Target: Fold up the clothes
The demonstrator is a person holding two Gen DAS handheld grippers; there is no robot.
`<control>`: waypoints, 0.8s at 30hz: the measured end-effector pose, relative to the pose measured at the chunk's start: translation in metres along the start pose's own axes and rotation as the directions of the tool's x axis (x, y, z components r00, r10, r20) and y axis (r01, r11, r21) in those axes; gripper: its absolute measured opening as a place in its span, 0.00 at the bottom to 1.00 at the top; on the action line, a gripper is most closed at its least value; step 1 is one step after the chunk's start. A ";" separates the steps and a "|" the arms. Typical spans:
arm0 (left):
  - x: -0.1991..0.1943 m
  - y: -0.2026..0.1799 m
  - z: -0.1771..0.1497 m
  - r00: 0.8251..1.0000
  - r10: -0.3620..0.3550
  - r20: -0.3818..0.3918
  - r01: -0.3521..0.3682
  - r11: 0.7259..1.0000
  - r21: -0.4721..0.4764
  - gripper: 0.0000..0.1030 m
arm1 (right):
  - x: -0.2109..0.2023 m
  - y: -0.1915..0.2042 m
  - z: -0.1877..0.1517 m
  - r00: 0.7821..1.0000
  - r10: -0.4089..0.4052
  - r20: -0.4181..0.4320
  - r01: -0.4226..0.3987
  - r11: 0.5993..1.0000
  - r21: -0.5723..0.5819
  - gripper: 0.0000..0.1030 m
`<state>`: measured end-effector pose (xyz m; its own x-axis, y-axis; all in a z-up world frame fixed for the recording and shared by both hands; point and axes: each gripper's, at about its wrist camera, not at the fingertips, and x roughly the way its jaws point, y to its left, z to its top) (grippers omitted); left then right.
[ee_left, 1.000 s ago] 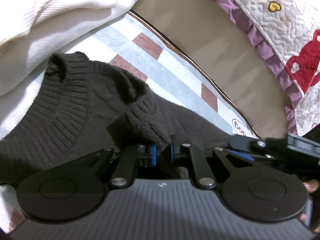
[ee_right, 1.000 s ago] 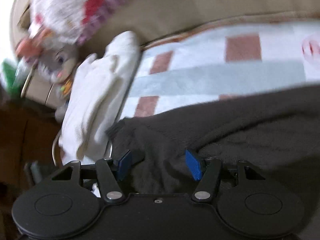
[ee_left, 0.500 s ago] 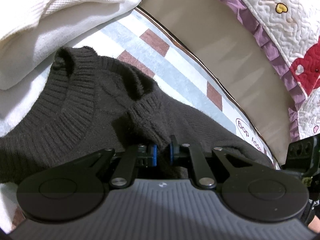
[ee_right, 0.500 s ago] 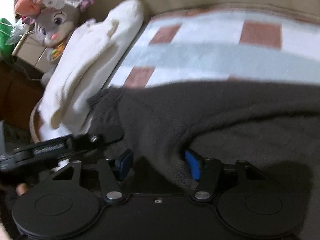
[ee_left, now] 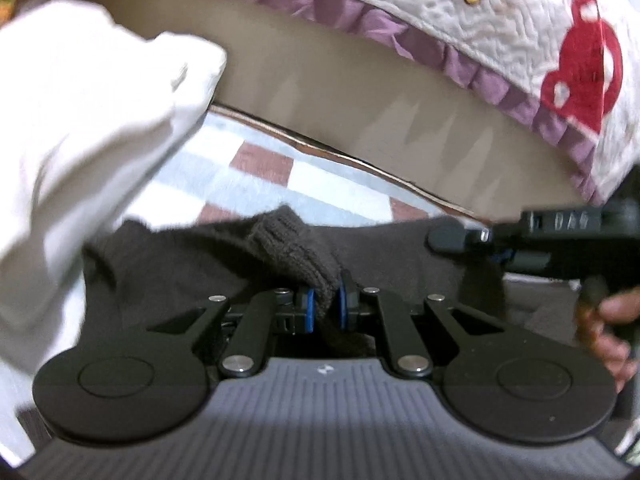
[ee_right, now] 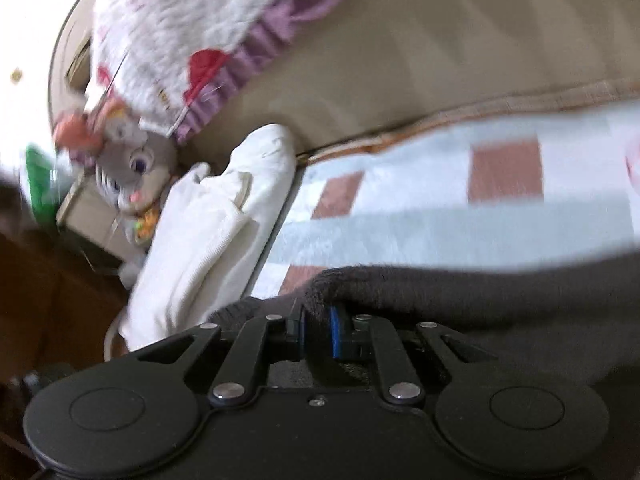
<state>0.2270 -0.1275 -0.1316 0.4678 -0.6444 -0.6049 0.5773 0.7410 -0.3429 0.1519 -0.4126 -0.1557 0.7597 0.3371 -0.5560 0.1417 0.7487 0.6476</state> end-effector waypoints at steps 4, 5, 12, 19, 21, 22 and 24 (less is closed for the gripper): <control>0.006 0.010 0.003 1.000 0.013 0.013 -0.012 0.999 -0.041 0.11 | 0.008 0.011 0.018 0.999 -0.043 0.001 0.043 0.993 -0.112 0.14; 0.007 0.015 0.004 1.000 0.011 0.014 -0.010 0.997 -0.075 0.13 | 0.011 0.013 0.022 0.999 -0.053 0.003 0.053 0.990 -0.133 0.14; 0.013 0.031 0.003 0.981 0.193 -0.021 -0.193 0.981 0.008 0.10 | 0.027 0.003 0.035 0.994 -0.103 0.035 0.107 0.980 -0.168 0.14; 0.001 0.045 0.005 0.986 0.166 -0.027 -0.167 0.984 -0.056 0.10 | 0.056 -0.001 0.044 0.974 -0.213 -0.072 0.191 0.952 -0.241 0.38; 0.001 0.040 0.005 0.983 0.182 -0.038 -0.183 0.983 -0.023 0.10 | 0.058 -0.003 0.046 0.959 -0.267 -0.091 0.234 0.933 -0.274 0.51; 0.001 0.039 0.005 0.982 0.184 -0.044 -0.185 0.983 -0.017 0.10 | 0.054 -0.003 0.046 0.950 -0.303 -0.067 0.274 0.920 -0.281 0.51; 0.001 0.040 0.004 0.984 0.169 -0.051 -0.171 0.985 -0.037 0.10 | 0.038 -0.006 0.047 0.945 -0.327 -0.020 0.311 0.914 -0.260 0.52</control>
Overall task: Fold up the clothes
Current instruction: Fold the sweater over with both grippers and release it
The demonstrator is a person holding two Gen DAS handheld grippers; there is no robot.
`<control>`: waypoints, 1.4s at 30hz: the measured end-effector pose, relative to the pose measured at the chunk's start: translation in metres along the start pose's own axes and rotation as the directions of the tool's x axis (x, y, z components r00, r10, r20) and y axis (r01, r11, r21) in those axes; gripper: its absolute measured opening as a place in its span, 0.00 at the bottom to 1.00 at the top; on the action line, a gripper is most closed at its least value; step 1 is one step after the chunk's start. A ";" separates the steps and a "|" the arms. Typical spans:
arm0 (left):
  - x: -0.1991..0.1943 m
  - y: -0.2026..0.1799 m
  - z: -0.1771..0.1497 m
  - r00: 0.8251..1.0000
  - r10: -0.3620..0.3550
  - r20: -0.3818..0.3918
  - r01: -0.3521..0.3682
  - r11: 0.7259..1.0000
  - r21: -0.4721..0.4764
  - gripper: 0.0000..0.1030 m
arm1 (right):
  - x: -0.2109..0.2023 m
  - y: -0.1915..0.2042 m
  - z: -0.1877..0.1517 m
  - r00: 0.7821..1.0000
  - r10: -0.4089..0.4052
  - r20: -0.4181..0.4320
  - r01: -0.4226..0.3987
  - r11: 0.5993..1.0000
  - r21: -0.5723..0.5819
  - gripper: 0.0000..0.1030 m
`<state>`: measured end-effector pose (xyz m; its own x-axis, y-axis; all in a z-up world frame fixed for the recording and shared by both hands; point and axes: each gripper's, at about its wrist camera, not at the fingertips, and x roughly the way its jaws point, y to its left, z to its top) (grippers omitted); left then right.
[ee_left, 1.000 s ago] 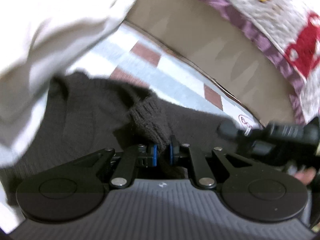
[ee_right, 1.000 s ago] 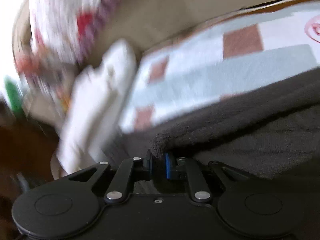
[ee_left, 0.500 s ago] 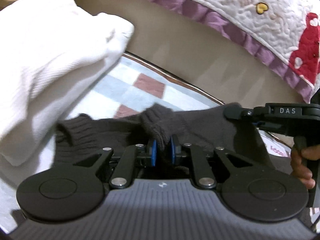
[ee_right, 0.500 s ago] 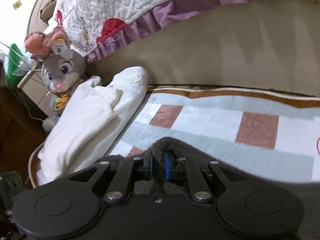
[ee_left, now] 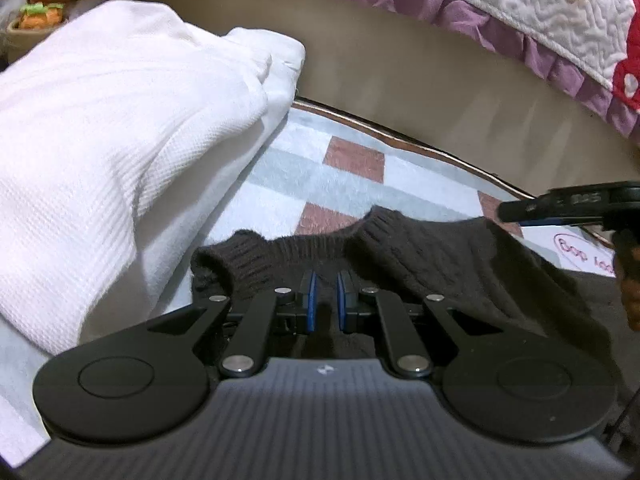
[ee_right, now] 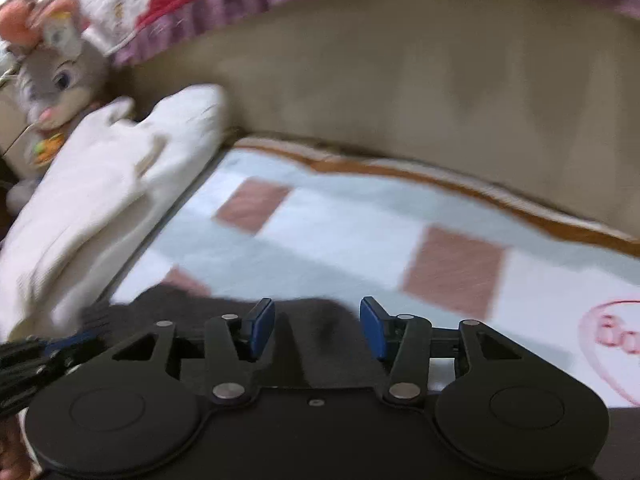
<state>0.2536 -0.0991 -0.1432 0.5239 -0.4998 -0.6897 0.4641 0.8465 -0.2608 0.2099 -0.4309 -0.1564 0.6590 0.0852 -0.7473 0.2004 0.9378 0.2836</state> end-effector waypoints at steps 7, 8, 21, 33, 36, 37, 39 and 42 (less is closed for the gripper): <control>0.002 0.014 0.002 0.997 0.054 -0.056 -0.056 0.997 -0.047 0.13 | -0.048 -0.001 -0.047 1.000 0.016 0.004 -0.016 0.995 -0.096 0.52; 0.002 0.017 0.002 0.996 0.060 -0.067 -0.065 0.996 -0.061 0.13 | -0.045 0.001 -0.056 0.999 -0.007 -0.035 0.003 0.991 -0.134 0.52; -0.088 0.058 -0.033 0.992 0.113 -0.054 -0.123 0.964 -0.237 0.44 | -0.107 0.040 -0.140 0.999 -0.037 0.003 0.037 0.968 -0.249 0.54; -0.074 0.065 -0.088 0.987 0.007 -0.163 -0.075 0.906 -0.416 0.54 | -0.120 0.065 -0.180 0.999 -0.018 0.050 0.034 0.942 -0.334 0.66; -0.065 0.062 -0.089 0.986 0.033 -0.161 -0.098 0.906 -0.413 0.55 | -0.121 0.081 -0.188 0.999 -0.010 0.049 0.029 0.916 -0.400 0.66; -0.064 0.060 -0.087 0.987 0.051 -0.151 -0.108 0.910 -0.401 0.57 | -0.120 0.085 -0.191 0.999 -0.008 0.042 0.024 0.912 -0.410 0.66; -0.062 0.057 -0.083 0.987 0.105 -0.122 -0.144 0.916 -0.373 0.58 | -0.120 0.088 -0.195 1.000 0.005 0.025 0.005 0.912 -0.410 0.66; -0.056 0.056 -0.079 0.983 0.176 -0.056 -0.184 0.915 -0.358 0.58 | -0.118 0.089 -0.199 0.999 0.035 -0.013 -0.037 0.913 -0.407 0.67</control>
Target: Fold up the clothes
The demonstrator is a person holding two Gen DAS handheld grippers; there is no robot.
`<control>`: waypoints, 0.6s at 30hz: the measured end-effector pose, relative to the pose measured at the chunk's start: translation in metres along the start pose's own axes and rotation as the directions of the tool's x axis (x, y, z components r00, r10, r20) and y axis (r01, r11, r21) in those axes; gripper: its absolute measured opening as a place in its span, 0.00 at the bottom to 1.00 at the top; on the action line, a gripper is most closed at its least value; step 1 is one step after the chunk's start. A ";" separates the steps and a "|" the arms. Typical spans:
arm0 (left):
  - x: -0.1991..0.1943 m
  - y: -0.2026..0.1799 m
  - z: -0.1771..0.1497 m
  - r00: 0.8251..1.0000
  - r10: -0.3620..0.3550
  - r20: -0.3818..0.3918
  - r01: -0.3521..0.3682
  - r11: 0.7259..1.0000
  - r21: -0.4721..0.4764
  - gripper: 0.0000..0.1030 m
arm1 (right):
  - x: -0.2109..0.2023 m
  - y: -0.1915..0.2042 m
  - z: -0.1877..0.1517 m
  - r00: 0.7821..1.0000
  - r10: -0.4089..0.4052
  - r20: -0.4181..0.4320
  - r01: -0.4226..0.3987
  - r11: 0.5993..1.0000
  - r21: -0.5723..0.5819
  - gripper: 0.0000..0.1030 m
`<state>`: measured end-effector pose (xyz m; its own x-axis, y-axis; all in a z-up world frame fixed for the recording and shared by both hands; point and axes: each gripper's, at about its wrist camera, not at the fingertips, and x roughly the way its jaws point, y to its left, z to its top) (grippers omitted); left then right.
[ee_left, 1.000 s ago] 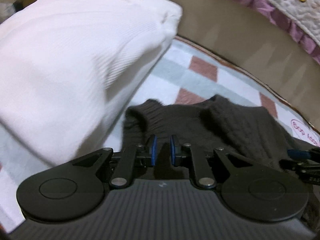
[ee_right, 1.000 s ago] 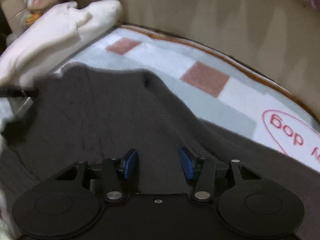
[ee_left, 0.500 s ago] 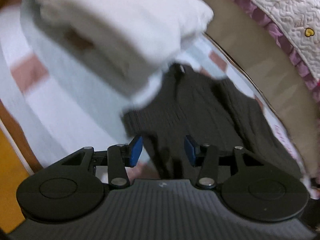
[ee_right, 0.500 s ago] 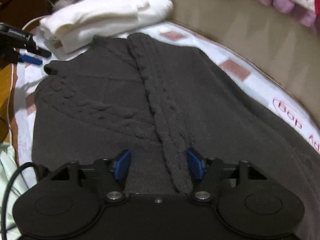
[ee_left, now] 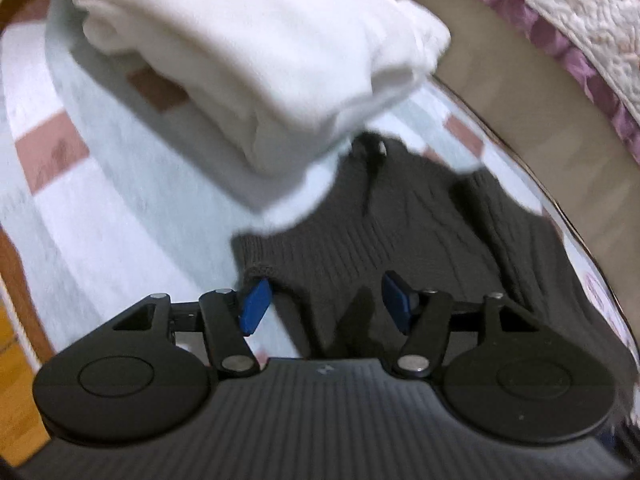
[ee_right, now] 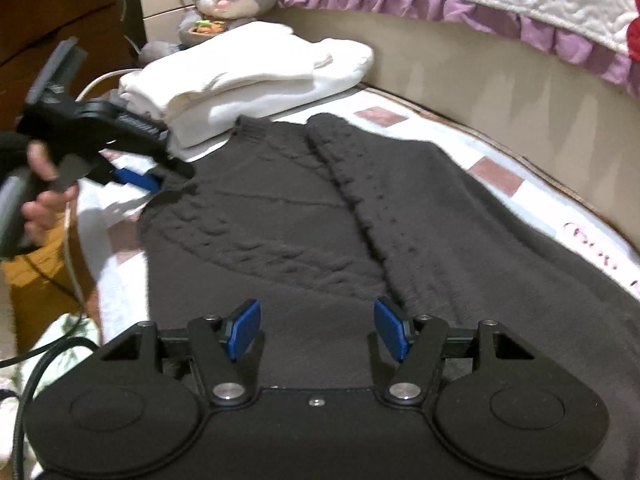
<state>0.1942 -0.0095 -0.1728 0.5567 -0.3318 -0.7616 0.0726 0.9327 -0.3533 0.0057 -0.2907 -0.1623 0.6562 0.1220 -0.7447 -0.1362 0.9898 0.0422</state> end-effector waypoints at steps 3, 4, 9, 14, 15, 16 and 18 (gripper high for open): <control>0.012 -0.014 0.000 0.998 0.039 0.047 -0.044 0.995 0.092 0.65 | 0.012 0.001 -0.005 0.998 0.006 -0.055 -0.007 1.000 -0.029 0.67; 0.015 -0.020 -0.001 0.997 0.054 0.062 -0.061 0.989 0.133 0.67 | 0.016 0.001 -0.007 0.998 0.000 -0.070 -0.003 0.999 -0.039 0.67; 0.025 -0.042 -0.014 0.986 0.119 0.114 -0.149 0.940 0.307 0.76 | 0.014 0.000 -0.012 0.998 0.006 -0.060 -0.007 1.000 -0.017 0.67; 0.023 -0.051 -0.015 0.990 0.062 0.124 -0.104 0.923 0.371 0.13 | -0.004 -0.013 -0.008 0.999 0.048 -0.002 -0.048 0.995 0.083 0.67; 0.022 -0.053 -0.016 0.991 0.042 0.124 -0.087 0.919 0.384 0.10 | -0.007 -0.018 -0.007 0.999 0.053 0.012 -0.054 0.992 0.114 0.67; 0.019 -0.058 -0.019 0.989 0.039 0.143 -0.096 0.904 0.416 0.10 | -0.010 -0.023 -0.006 0.998 0.052 0.024 -0.055 0.989 0.138 0.67; 0.012 -0.068 -0.025 0.982 0.033 0.185 -0.120 0.868 0.482 0.09 | -0.015 -0.030 -0.006 0.998 0.042 0.042 -0.048 0.984 0.169 0.67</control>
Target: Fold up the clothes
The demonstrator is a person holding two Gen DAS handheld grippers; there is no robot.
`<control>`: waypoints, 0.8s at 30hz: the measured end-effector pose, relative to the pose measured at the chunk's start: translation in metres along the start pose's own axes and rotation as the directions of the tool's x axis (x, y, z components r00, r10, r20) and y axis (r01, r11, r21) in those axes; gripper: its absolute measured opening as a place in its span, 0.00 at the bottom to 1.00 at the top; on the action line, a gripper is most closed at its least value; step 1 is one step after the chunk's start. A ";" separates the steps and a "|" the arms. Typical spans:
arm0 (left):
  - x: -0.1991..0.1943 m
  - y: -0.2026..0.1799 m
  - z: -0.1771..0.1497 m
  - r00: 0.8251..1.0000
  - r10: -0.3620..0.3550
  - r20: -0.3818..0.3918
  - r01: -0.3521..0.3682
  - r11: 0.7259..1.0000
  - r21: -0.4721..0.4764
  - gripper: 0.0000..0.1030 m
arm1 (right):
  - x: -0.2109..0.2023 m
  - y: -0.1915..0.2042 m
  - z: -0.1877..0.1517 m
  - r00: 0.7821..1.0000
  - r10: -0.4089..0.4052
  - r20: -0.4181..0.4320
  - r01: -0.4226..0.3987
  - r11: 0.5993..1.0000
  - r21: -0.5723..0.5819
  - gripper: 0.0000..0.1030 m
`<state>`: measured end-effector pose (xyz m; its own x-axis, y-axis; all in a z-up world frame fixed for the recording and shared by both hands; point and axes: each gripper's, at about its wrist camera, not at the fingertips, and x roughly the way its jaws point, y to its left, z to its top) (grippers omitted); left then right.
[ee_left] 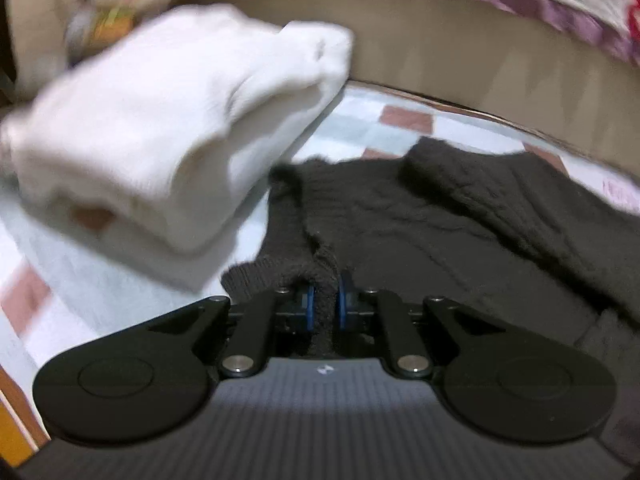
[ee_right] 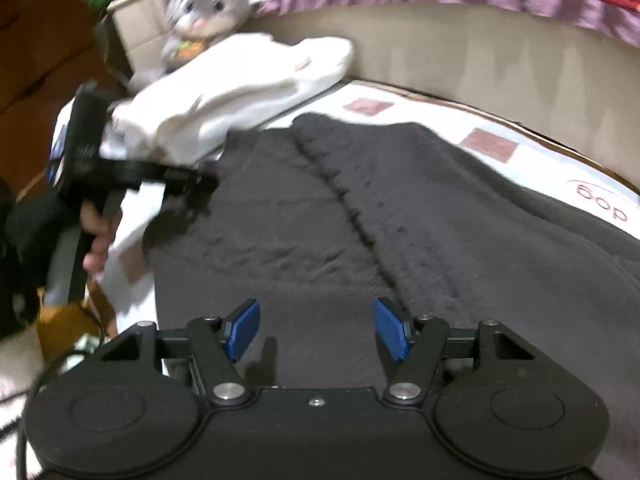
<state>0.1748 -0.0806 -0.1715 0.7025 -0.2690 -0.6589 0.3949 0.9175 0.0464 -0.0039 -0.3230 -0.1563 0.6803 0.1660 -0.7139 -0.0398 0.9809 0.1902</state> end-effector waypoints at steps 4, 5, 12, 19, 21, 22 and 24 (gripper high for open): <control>-0.034 -0.028 0.013 0.989 -0.080 0.128 0.066 0.992 0.108 0.09 | -0.005 -0.014 0.002 0.999 -0.034 -0.018 0.034 0.999 0.015 0.67; -0.045 -0.036 0.019 0.980 -0.111 0.163 0.090 0.988 0.128 0.09 | -0.007 -0.019 0.002 0.999 -0.034 -0.026 0.035 0.999 0.026 0.67; -0.108 -0.128 0.042 0.857 -0.451 0.251 0.388 0.884 0.261 0.09 | -0.055 -0.095 0.000 0.998 0.017 0.067 -0.038 0.946 0.323 0.67; -0.028 -0.225 -0.012 0.835 -0.530 -0.148 0.549 0.821 0.154 0.12 | -0.087 -0.185 -0.043 0.991 -0.006 0.131 -0.084 0.740 0.668 0.67; -0.026 -0.233 -0.023 0.840 -0.520 -0.155 0.542 0.818 0.194 0.12 | -0.090 -0.189 -0.055 0.986 0.003 0.167 -0.122 0.697 0.707 0.67; -0.031 -0.234 -0.021 0.842 -0.518 -0.150 0.539 0.813 0.219 0.12 | -0.089 -0.188 -0.059 0.983 0.014 0.180 -0.141 0.684 0.716 0.67; -0.036 -0.231 -0.013 0.824 -0.545 -0.151 0.566 0.801 0.197 0.14 | -0.085 -0.182 -0.063 0.979 0.038 0.199 -0.172 0.675 0.717 0.67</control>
<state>0.0504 -0.2788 -0.1683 0.2743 -0.6779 -0.6820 0.8300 0.5251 -0.1880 -0.1003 -0.5096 -0.1725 0.8104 0.1801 -0.5575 0.3809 0.5610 0.7350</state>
